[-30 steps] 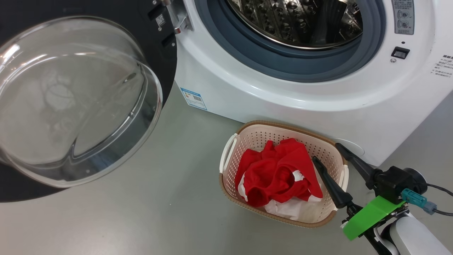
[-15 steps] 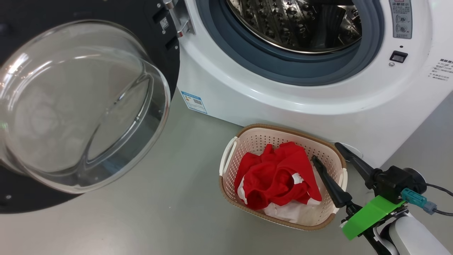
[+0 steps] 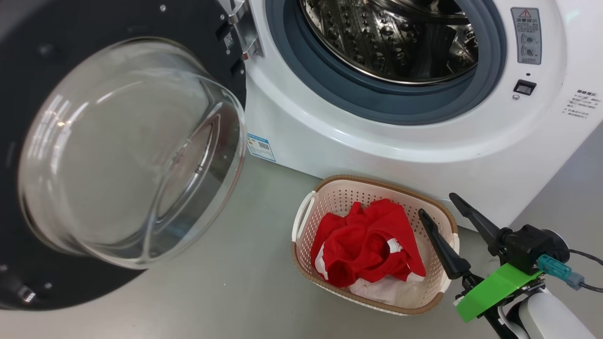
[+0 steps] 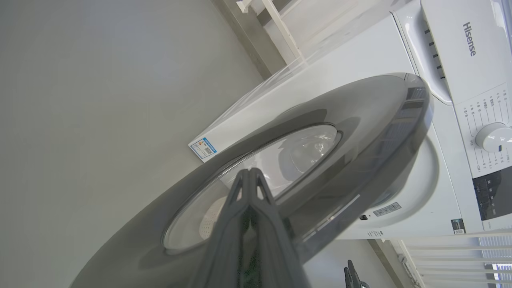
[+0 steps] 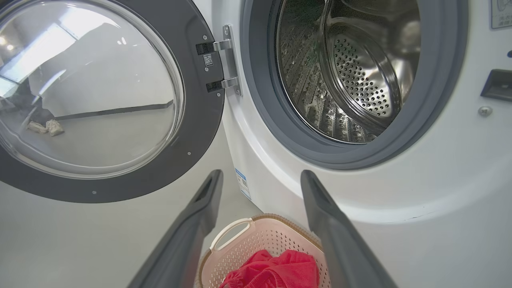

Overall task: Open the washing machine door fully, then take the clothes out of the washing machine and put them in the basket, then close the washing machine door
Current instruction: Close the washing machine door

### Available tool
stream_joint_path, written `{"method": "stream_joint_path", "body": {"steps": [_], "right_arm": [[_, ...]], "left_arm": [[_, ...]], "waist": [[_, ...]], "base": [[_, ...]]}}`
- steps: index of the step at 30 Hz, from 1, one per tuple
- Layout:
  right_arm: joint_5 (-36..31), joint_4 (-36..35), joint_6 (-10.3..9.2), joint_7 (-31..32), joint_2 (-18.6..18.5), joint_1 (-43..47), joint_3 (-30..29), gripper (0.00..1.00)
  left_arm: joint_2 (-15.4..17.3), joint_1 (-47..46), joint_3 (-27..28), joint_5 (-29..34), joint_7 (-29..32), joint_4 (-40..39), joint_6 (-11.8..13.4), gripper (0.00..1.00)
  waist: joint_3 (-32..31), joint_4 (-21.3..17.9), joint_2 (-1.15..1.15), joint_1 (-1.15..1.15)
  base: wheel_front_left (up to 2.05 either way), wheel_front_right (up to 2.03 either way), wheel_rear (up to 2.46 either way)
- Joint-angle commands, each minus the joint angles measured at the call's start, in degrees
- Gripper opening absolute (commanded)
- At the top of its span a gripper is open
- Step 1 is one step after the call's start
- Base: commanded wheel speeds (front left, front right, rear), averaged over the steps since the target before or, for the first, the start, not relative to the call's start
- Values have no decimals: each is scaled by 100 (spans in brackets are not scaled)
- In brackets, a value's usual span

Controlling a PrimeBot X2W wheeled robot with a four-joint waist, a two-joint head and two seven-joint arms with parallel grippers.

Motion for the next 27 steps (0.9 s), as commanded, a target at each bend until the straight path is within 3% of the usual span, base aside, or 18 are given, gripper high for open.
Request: {"method": "stream_joint_path", "body": {"steps": [1, 13, 27], "right_arm": [[-13, -160, 9, -68, 18, 53, 91, 100], [-18, -229, 9, -68, 102, 294, -81, 100], [-51, -311, 9, -68, 209, 524, -291, 100]], "left_arm": [[304, 59, 114, -107, 137, -238, -58, 0], [267, 813, 125, -494, 854, -1942, -58, 0], [-289, 1221, -252, -639, 1338, -3762, -58, 0]], "waist": [[-28, 4, 0, 0], [-272, -101, 0, 0], [-457, -470, 0, 0]], "base": [[0, 0, 0], [0, 0, 0], [0, 0, 0]]}}
